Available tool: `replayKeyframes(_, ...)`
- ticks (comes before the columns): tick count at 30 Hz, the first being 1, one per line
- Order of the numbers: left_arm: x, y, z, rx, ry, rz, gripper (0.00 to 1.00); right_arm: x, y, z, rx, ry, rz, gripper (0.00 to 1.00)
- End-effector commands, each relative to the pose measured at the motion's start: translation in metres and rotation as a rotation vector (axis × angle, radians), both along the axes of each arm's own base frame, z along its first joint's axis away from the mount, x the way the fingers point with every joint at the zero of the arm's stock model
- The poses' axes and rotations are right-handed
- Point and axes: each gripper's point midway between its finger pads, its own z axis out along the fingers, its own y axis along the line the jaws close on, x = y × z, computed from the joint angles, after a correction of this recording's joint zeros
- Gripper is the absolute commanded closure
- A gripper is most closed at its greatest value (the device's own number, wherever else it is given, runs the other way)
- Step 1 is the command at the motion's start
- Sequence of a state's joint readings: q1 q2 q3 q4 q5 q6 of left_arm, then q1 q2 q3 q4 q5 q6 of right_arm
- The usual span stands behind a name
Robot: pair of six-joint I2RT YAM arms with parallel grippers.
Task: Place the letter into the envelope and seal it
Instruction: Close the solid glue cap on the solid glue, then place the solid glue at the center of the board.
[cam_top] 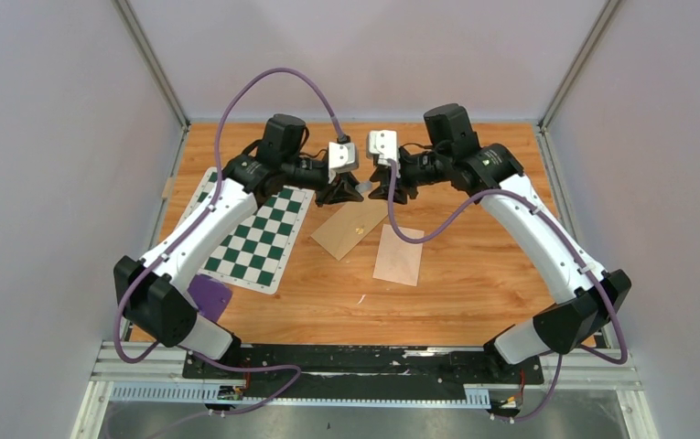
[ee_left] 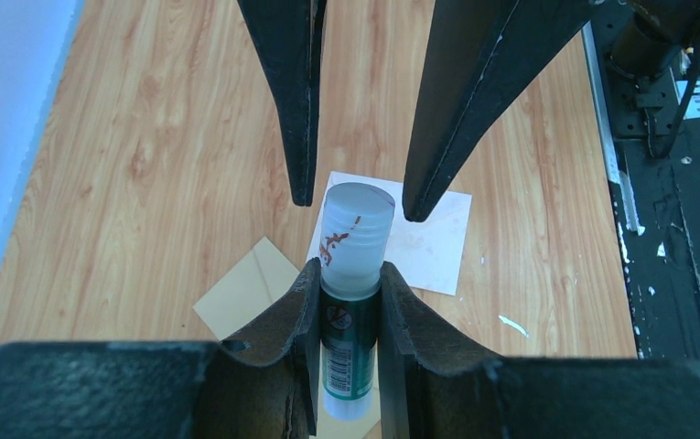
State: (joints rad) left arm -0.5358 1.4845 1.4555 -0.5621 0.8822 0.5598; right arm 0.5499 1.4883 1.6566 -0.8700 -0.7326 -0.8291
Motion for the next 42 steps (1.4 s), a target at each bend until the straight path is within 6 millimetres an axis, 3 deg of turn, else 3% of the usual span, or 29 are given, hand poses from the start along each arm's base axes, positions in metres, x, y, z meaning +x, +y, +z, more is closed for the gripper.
replayKeyframes(1, -0.005, -0.004, 0.027, -0.039, -0.068, -0.037, 1.0, 0.003, 0.01, 0.013, 0.031, -0.064, 0.024, 0.62)
replayKeyframes(11, -0.005, -0.006, 0.019, -0.003, -0.045, -0.048, 1.0, 0.0, 0.018, 0.013, 0.018, -0.112, 0.038, 0.62)
replayKeyframes(27, -0.003, -0.007, 0.015, 0.015, -0.055, -0.053, 1.0, -0.007, 0.005, 0.021, -0.015, -0.175, 0.031, 0.52)
replayKeyframes(31, -0.003, -0.008, 0.015, 0.014, -0.056, -0.054, 1.0, -0.011, 0.006, 0.016, -0.019, -0.153, 0.052, 0.6)
replayKeyframes(42, -0.003, -0.009, 0.023, -0.009, -0.083, -0.046, 1.0, -0.012, 0.013, -0.006, -0.04, -0.048, 0.064, 0.94)
